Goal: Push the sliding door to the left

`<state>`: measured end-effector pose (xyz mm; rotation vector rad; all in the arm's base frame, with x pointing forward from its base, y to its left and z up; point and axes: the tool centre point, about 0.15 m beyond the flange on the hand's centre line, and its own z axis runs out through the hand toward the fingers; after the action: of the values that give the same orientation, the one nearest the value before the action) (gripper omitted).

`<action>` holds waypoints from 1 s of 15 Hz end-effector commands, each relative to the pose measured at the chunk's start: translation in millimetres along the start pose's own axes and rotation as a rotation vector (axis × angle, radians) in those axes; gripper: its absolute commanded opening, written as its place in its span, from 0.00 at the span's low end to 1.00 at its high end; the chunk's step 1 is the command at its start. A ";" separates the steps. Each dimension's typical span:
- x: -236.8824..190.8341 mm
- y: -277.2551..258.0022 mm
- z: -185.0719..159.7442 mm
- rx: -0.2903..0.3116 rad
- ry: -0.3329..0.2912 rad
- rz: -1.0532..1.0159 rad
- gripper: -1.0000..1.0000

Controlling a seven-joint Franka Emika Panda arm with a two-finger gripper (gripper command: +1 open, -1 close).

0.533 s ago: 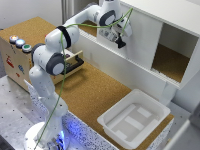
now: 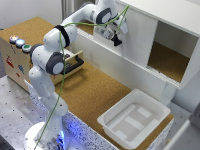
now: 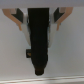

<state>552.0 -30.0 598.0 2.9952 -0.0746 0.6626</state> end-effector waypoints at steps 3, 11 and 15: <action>23.0 -59.7 39.5 -0.112 0.041 -0.059 0.00; 31.1 -89.8 39.4 -0.108 0.057 -0.125 0.00; 33.2 -103.3 44.3 -0.090 0.054 -0.154 0.00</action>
<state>552.8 29.3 598.2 2.9887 0.0803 0.6754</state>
